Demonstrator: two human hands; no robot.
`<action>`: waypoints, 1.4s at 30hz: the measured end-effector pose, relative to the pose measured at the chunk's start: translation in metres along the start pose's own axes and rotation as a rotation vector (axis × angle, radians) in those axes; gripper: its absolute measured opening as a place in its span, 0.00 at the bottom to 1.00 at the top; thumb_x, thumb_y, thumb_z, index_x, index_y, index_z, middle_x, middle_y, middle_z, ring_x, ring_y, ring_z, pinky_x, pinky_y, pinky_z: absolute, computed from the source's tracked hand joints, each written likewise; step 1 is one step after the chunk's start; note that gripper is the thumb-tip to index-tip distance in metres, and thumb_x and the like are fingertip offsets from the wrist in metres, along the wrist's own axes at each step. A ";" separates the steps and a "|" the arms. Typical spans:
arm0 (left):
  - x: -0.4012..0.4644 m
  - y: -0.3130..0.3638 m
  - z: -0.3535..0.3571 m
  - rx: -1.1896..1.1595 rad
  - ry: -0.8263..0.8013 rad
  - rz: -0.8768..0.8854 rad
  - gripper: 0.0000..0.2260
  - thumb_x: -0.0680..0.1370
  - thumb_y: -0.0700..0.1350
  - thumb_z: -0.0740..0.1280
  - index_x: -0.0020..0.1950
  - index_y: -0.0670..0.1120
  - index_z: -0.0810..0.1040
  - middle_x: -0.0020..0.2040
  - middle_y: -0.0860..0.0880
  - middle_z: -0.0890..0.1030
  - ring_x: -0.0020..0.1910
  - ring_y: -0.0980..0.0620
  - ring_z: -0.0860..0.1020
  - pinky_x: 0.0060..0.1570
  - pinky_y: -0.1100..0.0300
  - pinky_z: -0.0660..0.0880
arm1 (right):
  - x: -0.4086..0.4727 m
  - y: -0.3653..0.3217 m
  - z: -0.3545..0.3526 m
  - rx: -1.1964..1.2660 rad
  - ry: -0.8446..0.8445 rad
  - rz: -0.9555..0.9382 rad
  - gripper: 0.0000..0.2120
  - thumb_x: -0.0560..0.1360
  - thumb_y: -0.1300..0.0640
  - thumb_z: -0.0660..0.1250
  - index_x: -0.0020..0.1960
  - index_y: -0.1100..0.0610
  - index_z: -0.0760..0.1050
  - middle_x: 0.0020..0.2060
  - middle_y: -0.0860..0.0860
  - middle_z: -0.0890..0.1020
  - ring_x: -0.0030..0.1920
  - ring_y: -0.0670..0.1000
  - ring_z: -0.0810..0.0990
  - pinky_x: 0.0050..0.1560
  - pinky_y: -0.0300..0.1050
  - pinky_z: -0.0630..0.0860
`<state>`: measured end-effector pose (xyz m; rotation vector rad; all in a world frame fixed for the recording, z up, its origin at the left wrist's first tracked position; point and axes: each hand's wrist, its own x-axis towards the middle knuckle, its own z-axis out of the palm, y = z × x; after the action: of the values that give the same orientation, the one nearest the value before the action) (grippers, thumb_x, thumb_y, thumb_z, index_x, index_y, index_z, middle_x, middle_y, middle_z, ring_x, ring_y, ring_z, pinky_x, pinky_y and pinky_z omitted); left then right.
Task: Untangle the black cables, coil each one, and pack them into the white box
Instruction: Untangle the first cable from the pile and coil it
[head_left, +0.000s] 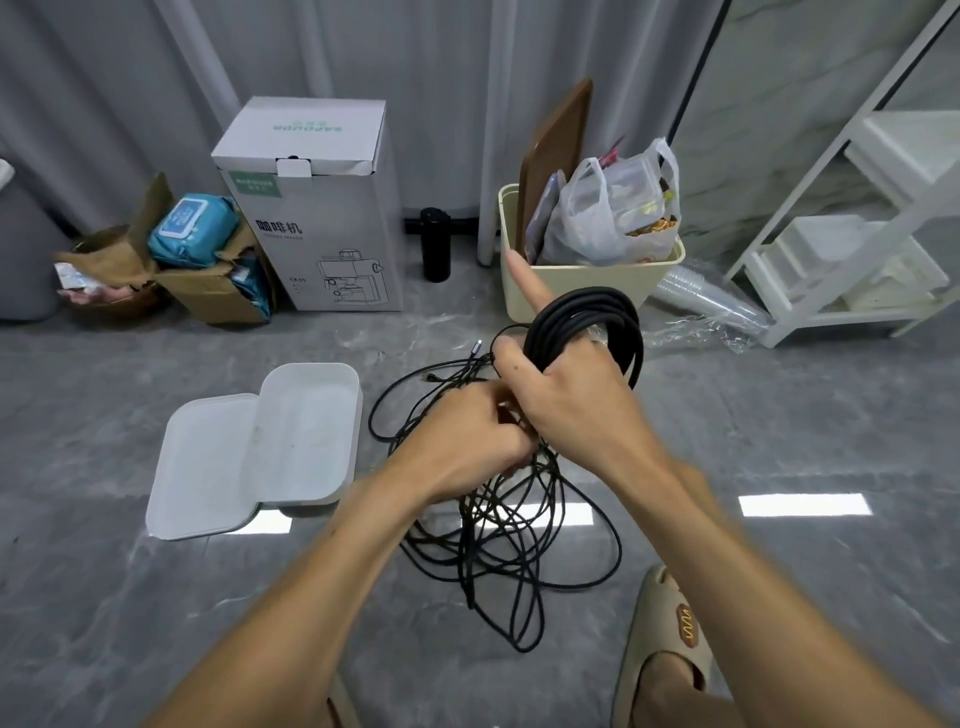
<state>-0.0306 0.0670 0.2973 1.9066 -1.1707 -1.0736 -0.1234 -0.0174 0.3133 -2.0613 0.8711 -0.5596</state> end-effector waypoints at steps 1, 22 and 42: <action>0.000 0.000 0.000 0.001 -0.020 -0.031 0.05 0.62 0.45 0.63 0.36 0.49 0.76 0.31 0.50 0.81 0.33 0.50 0.79 0.41 0.47 0.78 | -0.001 -0.001 -0.001 -0.007 0.008 0.004 0.32 0.77 0.52 0.62 0.76 0.32 0.56 0.24 0.53 0.68 0.29 0.52 0.69 0.45 0.53 0.74; -0.008 0.003 -0.020 -0.221 0.102 0.288 0.12 0.71 0.39 0.70 0.43 0.53 0.69 0.37 0.49 0.79 0.33 0.47 0.67 0.36 0.59 0.68 | -0.002 0.009 -0.043 0.428 -0.671 0.486 0.25 0.78 0.34 0.57 0.47 0.56 0.74 0.23 0.51 0.63 0.23 0.47 0.54 0.26 0.39 0.50; 0.003 -0.018 -0.011 -0.025 0.235 0.229 0.10 0.77 0.41 0.69 0.47 0.56 0.71 0.40 0.63 0.79 0.41 0.62 0.77 0.44 0.62 0.74 | 0.000 0.026 -0.045 1.471 -1.146 0.513 0.14 0.80 0.67 0.59 0.51 0.81 0.64 0.19 0.50 0.64 0.17 0.46 0.62 0.22 0.35 0.65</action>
<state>-0.0128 0.0724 0.2865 1.7737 -1.1993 -0.7180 -0.1621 -0.0514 0.3175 -0.4926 0.0763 0.2937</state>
